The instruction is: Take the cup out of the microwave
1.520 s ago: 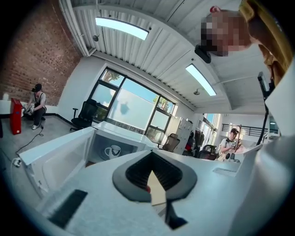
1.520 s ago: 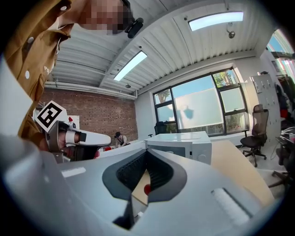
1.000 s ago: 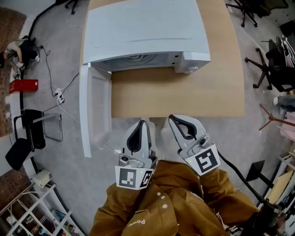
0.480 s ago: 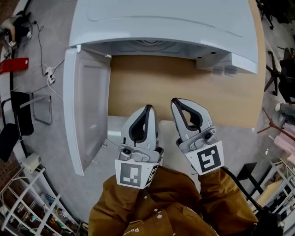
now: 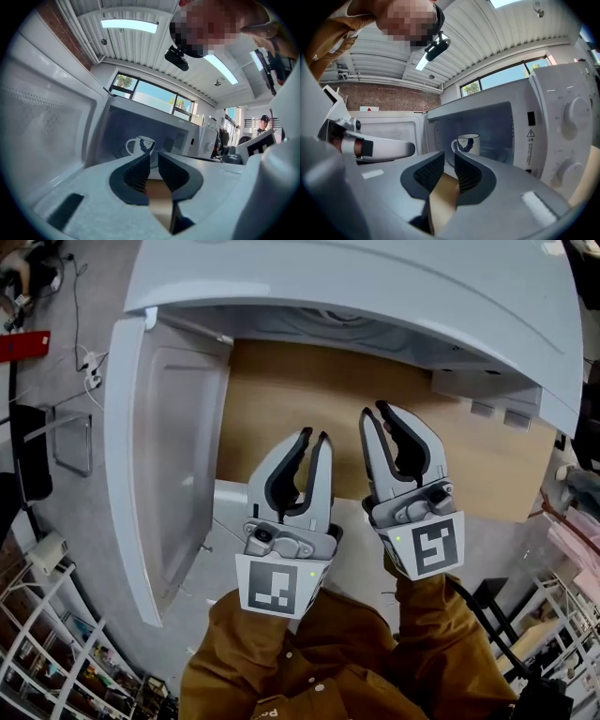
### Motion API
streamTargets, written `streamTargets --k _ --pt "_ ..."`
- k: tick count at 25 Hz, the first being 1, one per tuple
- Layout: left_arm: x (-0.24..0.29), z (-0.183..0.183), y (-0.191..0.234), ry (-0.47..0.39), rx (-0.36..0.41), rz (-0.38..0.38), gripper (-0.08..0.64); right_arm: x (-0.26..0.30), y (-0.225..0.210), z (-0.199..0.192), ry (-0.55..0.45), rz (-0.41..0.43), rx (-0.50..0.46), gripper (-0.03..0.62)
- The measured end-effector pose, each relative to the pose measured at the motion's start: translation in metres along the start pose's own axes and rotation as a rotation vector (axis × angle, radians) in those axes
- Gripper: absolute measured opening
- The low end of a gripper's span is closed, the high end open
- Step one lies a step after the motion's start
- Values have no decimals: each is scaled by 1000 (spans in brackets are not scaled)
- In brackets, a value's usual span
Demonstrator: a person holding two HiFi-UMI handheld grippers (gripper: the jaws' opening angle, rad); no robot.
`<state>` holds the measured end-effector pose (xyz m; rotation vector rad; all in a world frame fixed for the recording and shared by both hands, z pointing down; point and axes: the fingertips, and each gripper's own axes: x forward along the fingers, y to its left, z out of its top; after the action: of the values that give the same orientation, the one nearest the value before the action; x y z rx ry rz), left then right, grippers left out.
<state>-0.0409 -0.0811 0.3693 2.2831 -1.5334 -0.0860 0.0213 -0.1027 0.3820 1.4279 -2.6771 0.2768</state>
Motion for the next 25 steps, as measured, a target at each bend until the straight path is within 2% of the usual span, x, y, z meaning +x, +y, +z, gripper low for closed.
streamTargets --k 3,10,14,25 --pt "1 -3 5 4 -8 -1 77 18 -7 2 -28 -4 2 205" --pt "-7 -8 12 20 -16 -5 95 60 -32 12 -93 -75 -21 375" --pt "-9 -7 13 24 -32 -5 98 83 -40 15 -94 -88 -58 408" --pt "-10 -5 21 26 -42 -5 98 131 -51 15 -85 -73 -69 413"
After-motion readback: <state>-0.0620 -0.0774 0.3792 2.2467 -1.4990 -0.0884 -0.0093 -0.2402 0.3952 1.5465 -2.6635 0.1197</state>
